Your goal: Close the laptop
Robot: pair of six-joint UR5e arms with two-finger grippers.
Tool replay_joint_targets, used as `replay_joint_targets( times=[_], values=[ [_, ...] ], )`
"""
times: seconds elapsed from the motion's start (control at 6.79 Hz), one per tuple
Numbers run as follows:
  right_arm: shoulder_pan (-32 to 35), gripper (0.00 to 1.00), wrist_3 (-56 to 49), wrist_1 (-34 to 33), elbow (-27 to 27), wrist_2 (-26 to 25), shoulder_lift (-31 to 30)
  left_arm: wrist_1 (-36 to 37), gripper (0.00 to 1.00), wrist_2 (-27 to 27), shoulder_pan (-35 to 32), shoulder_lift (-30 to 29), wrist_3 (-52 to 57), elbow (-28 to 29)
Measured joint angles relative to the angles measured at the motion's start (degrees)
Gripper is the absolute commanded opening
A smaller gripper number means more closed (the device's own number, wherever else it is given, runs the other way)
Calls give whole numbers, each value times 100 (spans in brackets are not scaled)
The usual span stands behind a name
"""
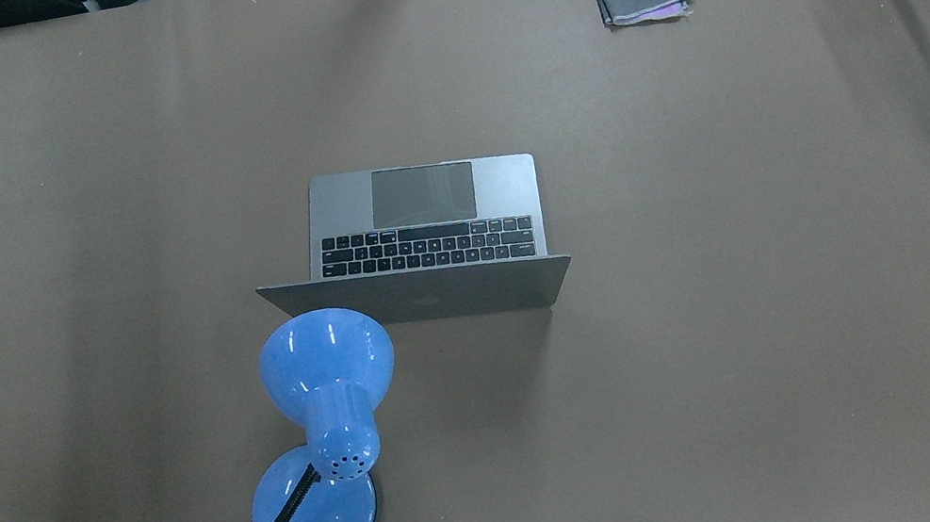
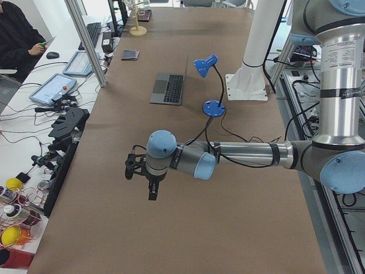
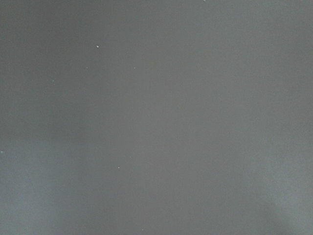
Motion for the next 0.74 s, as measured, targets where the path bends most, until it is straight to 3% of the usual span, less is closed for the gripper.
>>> replay_joint_targets(
  times=[0.74],
  values=[
    [8, 100, 9, -26, 105, 127, 1, -12, 99, 21, 23, 34, -58, 20]
  ],
)
